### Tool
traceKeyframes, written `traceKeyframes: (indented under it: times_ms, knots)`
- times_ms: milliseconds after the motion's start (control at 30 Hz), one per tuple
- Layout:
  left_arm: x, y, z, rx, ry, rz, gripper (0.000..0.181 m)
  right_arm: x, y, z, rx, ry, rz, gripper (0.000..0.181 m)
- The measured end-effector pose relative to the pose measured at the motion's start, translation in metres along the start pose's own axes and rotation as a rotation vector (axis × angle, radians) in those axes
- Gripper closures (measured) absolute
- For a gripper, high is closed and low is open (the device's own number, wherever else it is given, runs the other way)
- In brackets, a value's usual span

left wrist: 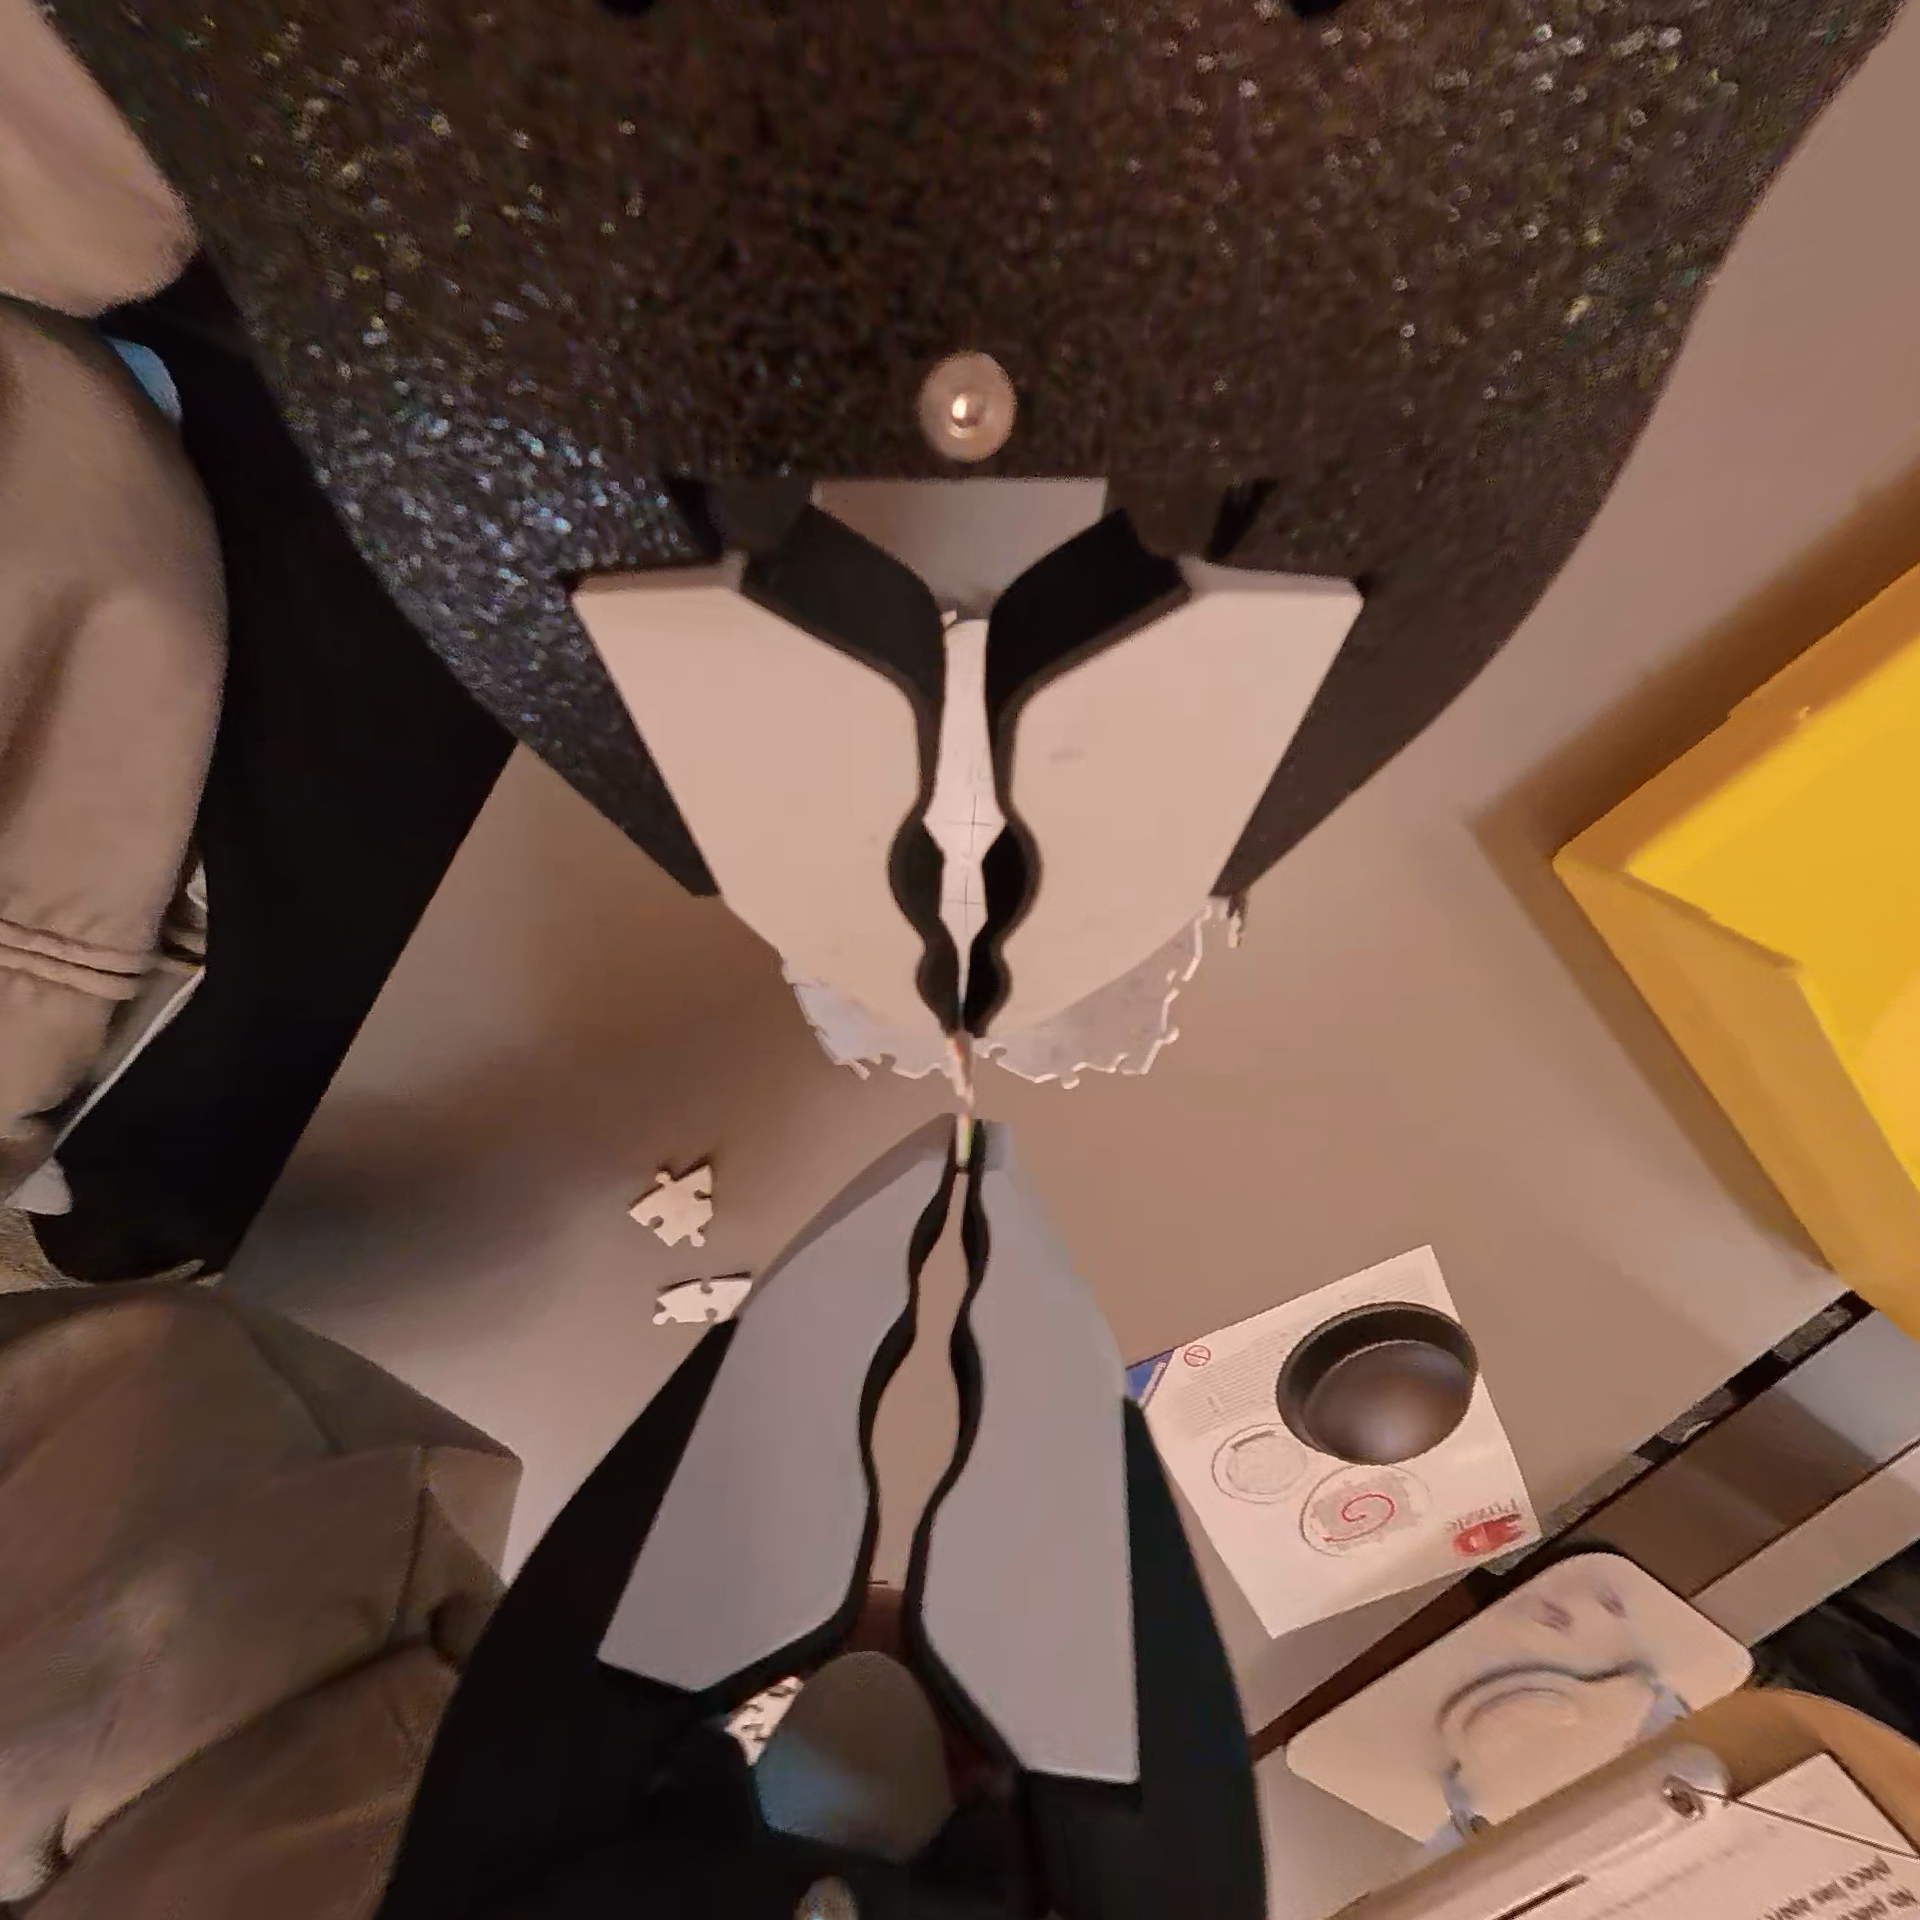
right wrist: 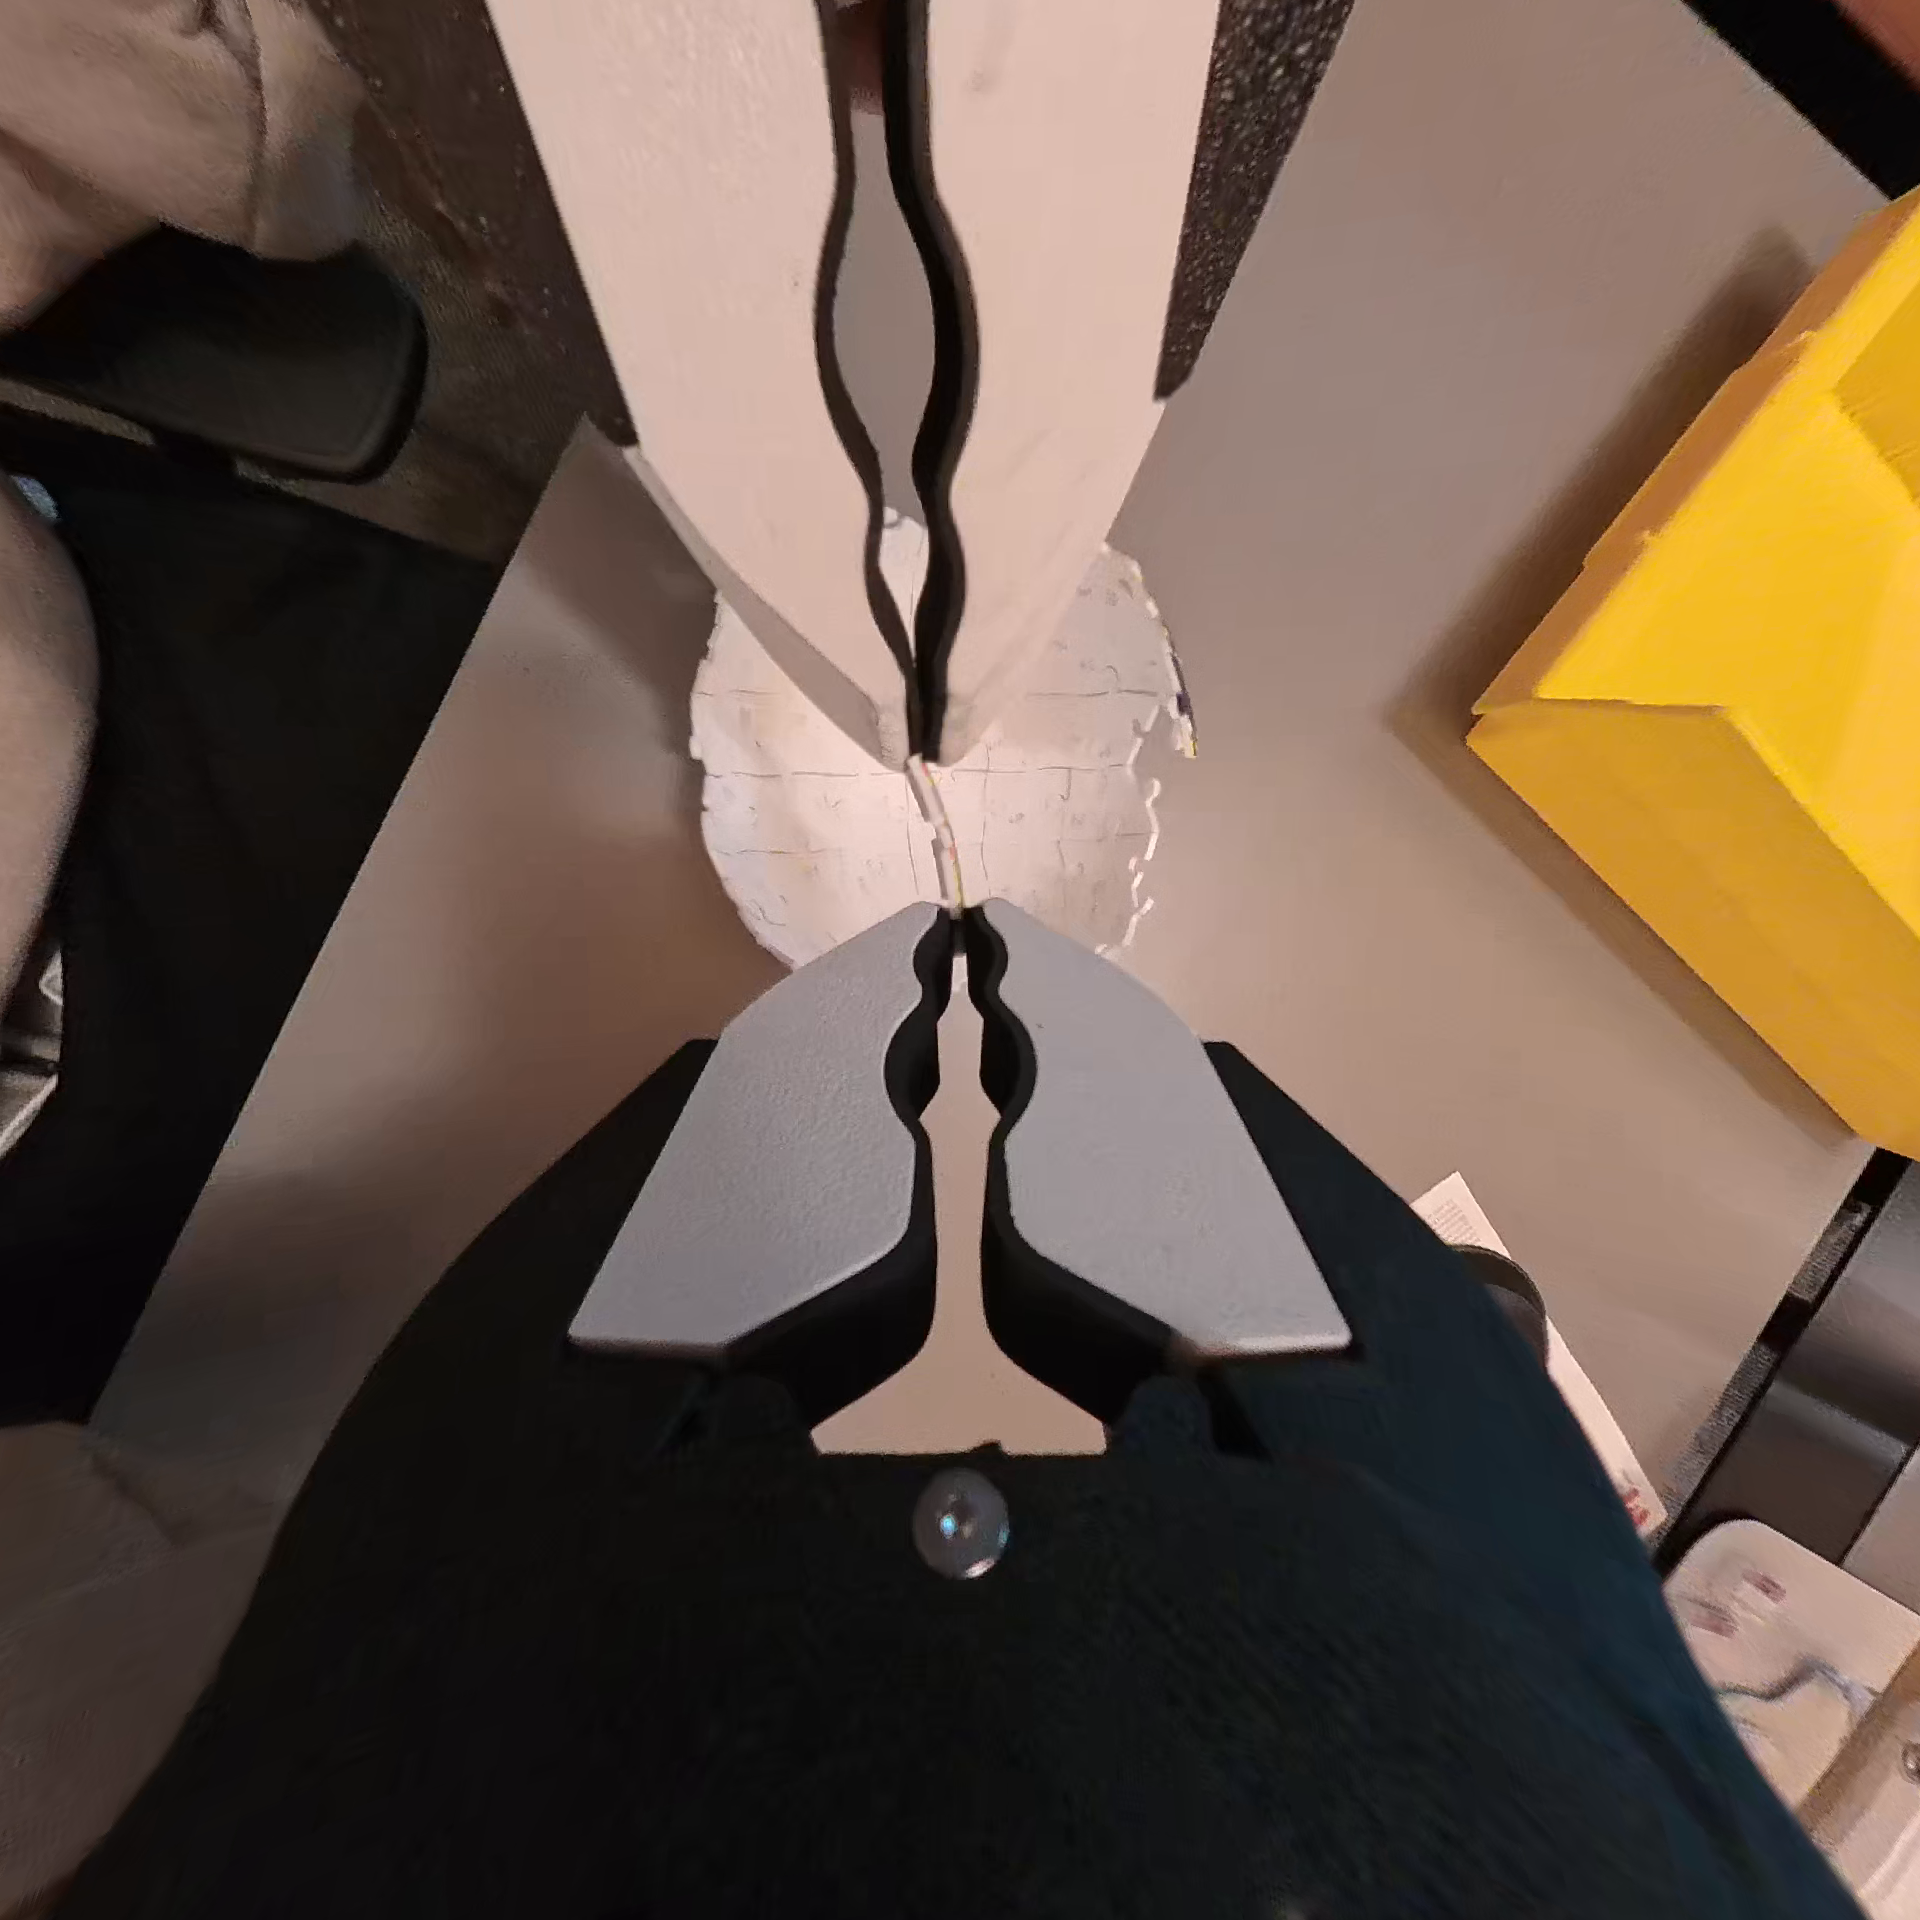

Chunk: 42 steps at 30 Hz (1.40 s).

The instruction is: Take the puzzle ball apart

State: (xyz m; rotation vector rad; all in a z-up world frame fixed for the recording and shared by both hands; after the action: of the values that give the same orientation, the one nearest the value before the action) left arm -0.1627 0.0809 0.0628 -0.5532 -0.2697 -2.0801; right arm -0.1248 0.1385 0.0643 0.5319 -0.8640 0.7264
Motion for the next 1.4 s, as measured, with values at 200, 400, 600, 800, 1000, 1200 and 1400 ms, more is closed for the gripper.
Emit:
traceKeyframes:
  times_ms: [200, 400, 600, 800, 1000, 1200, 1400]
  knots:
    - [0.001, -0.013, -0.005, 0.066, -0.015, 0.059, 0.165, -0.001, 0.014, 0.005, -0.017, -0.054, -0.007, 0.179]
    - [0.009, -0.019, -0.003, 0.063, -0.004, 0.129, 0.163, -0.007, 0.020, 0.011, 0.022, -0.139, -0.019, 0.179]
    - [0.003, -0.020, -0.010, 0.041, -0.064, 0.150, 0.165, -0.010, 0.018, 0.017, 0.027, -0.121, 0.017, 0.179]
    - [0.000, -0.024, -0.012, 0.051, -0.033, 0.119, 0.180, -0.010, 0.024, 0.013, -0.011, -0.034, 0.005, 0.179]
    - [0.001, -0.035, -0.008, 0.183, 0.091, 0.083, 0.180, -0.001, 0.032, 0.012, -0.036, 0.145, -0.024, 0.178]
    - [0.000, -0.042, -0.005, 0.257, 0.196, 0.041, 0.180, 0.004, 0.038, 0.009, -0.069, 0.307, -0.047, 0.178]
    - [-0.002, -0.045, -0.005, 0.260, 0.219, 0.034, 0.180, 0.004, 0.040, 0.005, -0.068, 0.375, -0.072, 0.178]
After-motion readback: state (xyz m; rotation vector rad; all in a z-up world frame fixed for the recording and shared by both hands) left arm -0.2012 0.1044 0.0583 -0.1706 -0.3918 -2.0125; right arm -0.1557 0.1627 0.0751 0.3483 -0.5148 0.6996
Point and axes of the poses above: each gripper's, where its closed fingertips meet, x back along the fingers, z out of its top, y = z × x across the jaws, the point moved 4 cm from there along x, back along the fingers, and after that the axes turned 8 degrees about y, right-handed, at the moved point
